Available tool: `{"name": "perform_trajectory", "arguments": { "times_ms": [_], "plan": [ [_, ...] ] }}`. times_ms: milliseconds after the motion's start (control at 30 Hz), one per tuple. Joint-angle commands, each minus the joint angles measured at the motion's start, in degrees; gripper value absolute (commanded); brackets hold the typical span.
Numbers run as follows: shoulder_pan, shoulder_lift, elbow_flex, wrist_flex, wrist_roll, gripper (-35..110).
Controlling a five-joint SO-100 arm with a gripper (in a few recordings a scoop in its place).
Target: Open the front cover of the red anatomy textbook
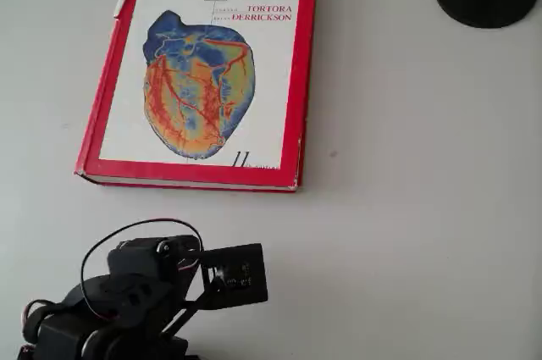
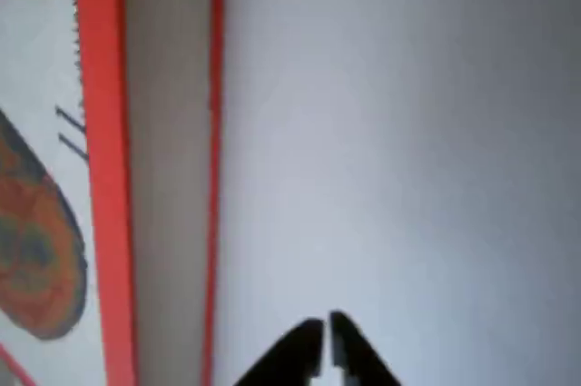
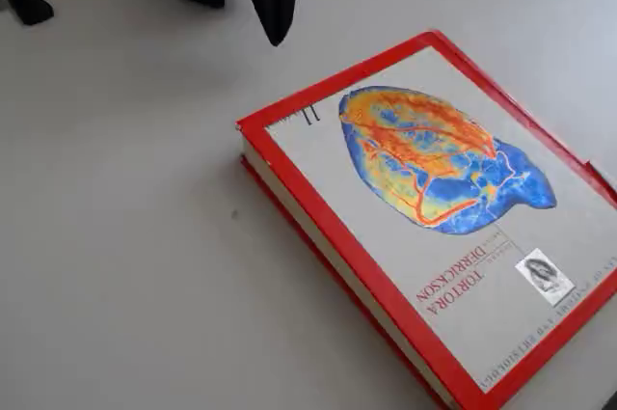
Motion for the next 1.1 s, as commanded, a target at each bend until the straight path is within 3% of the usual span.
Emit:
{"name": "perform_trajectory", "arguments": {
  "times_ms": [0,300,567,800,1067],
  "plan": [
    [0.0,0.0,0.26,-1.76,-2.29,1],
    [-0.35,0.0,0.53,-4.48,-16.17,10],
    [2.11,-1.58,-1.58,-11.78,-15.21,16],
    [5.98,-36.04,-19.25,-23.91,-11.78,18],
    [8.0,-53.61,-25.93,-31.38,-10.72,18]
  ]
}}
